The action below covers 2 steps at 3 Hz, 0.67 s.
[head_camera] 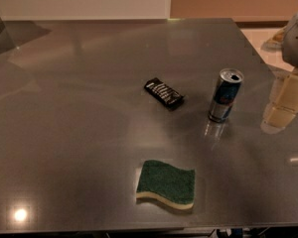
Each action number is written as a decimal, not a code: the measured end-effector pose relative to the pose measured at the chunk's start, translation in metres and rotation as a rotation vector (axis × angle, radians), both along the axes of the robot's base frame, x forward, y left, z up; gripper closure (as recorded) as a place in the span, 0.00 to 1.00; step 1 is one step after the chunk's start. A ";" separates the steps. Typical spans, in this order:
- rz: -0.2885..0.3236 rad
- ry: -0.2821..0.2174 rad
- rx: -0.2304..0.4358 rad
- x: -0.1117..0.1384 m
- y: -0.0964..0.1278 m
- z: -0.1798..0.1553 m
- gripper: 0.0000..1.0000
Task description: Pick redbull can
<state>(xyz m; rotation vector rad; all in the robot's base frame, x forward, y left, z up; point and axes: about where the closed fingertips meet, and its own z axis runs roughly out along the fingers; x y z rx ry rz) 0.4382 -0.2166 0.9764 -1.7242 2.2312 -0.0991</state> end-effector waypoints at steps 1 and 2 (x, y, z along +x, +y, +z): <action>0.000 0.000 0.000 0.000 0.000 0.000 0.00; -0.012 0.001 0.018 0.005 -0.002 -0.001 0.00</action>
Offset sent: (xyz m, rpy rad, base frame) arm 0.0143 -0.0060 -0.0089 0.0500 0.0269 -0.0323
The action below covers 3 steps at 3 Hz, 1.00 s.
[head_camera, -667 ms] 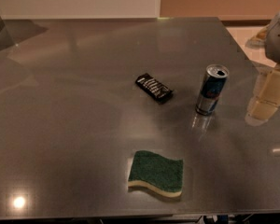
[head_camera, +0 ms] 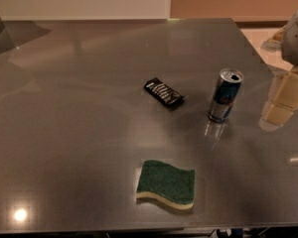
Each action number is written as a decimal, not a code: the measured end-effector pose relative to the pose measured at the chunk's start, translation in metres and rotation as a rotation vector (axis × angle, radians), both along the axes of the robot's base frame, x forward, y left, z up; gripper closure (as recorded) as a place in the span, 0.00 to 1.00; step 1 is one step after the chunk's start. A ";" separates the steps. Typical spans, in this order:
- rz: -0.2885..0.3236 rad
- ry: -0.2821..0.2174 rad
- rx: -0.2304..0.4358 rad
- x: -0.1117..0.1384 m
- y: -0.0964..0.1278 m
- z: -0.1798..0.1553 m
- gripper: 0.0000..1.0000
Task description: Pick redbull can
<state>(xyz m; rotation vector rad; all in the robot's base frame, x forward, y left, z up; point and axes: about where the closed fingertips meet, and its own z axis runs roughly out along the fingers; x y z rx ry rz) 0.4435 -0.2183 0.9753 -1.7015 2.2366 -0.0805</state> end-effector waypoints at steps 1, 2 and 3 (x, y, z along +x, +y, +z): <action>-0.012 0.018 0.084 0.018 -0.005 -0.011 0.00; -0.016 0.043 0.165 0.041 -0.004 -0.027 0.00; -0.006 0.075 0.233 0.059 0.006 -0.043 0.00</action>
Offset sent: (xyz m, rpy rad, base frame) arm 0.0700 -0.0057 -0.0468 0.2722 0.0877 -0.0245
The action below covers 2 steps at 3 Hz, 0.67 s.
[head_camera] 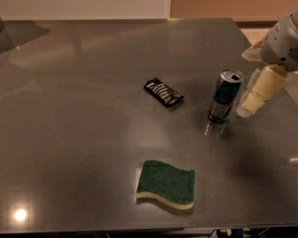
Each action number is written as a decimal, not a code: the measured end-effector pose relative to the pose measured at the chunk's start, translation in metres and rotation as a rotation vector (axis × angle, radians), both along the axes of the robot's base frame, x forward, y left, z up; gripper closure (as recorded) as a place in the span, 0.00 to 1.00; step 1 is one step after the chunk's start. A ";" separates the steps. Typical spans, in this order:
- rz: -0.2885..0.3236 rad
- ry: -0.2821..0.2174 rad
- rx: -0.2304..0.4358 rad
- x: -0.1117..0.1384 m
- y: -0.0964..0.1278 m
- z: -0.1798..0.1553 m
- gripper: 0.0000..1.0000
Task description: Pick redbull can
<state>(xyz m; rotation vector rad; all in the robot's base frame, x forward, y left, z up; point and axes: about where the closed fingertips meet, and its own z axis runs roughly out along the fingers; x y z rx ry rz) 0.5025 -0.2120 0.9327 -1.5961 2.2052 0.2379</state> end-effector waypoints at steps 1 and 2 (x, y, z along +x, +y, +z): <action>0.014 0.012 0.040 0.010 0.010 -0.011 0.00; 0.013 0.013 0.049 0.013 0.016 -0.016 0.05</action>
Offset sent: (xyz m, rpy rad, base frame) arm 0.0139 0.0201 -0.0235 0.0573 0.0197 0.0083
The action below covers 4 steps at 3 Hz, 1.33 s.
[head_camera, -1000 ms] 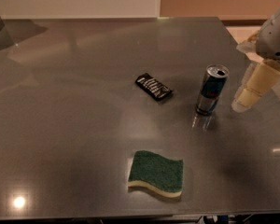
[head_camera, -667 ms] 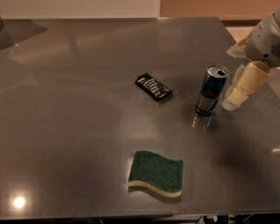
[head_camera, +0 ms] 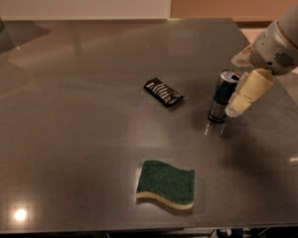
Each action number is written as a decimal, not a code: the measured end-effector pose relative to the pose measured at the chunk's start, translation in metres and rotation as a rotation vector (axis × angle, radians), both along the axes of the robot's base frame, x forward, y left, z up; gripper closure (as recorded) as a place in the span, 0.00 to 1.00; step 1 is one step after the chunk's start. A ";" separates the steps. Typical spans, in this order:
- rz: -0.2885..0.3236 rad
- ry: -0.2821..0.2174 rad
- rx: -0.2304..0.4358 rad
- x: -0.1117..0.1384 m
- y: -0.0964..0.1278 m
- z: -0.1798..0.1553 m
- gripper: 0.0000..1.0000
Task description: Pick redbull can
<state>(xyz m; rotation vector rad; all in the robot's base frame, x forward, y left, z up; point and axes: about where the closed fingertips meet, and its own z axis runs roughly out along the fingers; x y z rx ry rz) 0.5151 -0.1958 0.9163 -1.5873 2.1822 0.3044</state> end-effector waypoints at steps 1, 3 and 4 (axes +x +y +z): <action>-0.004 -0.003 0.003 0.000 0.002 0.000 0.20; -0.003 -0.009 -0.019 0.003 0.002 0.005 0.67; 0.008 -0.002 -0.026 0.006 0.002 0.016 0.91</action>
Offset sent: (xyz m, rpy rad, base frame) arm 0.0008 -0.0008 0.0056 -0.0080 -0.0153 -0.0133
